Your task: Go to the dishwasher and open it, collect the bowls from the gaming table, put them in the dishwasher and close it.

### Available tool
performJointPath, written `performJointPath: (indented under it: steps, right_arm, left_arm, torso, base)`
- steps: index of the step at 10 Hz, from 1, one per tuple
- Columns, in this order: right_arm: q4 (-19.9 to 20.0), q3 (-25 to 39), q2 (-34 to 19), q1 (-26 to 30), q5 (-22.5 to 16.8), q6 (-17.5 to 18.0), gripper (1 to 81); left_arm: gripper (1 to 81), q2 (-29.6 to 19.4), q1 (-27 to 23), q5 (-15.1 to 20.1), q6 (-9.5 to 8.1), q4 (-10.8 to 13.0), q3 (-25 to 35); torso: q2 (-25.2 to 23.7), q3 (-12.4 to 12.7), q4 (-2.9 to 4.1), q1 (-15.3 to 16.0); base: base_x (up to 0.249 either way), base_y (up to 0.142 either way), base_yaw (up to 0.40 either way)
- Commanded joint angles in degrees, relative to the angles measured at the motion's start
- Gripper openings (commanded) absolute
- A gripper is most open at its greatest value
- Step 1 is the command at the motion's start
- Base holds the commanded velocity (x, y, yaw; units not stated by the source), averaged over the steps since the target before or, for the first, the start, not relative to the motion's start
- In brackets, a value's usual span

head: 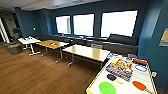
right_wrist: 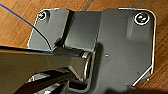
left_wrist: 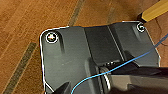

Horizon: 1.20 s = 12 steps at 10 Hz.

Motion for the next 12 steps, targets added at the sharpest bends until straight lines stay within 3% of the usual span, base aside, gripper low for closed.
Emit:
performJointPath:
  steps: [1,12]
  right_arm:
    - [-0.3,0.2,0.1,2.6,-2.8,-0.2,81.1]
    - [-0.3,0.2,0.2,2.6,-2.7,-0.2,81.1]
  left_arm:
    - [81.1,-0.1,-2.8,2.6,-0.11,0.0,-0.1]
    - [81.1,-0.2,-2.8,2.6,-0.11,-0.1,-0.1]
  torso:
    - [0.0,0.0,0.00,0.0]
    - [0.0,0.0,0.00,0.0]
  base:
    - [0.000,0.000,-0.227]
    - [0.000,0.000,-0.326]
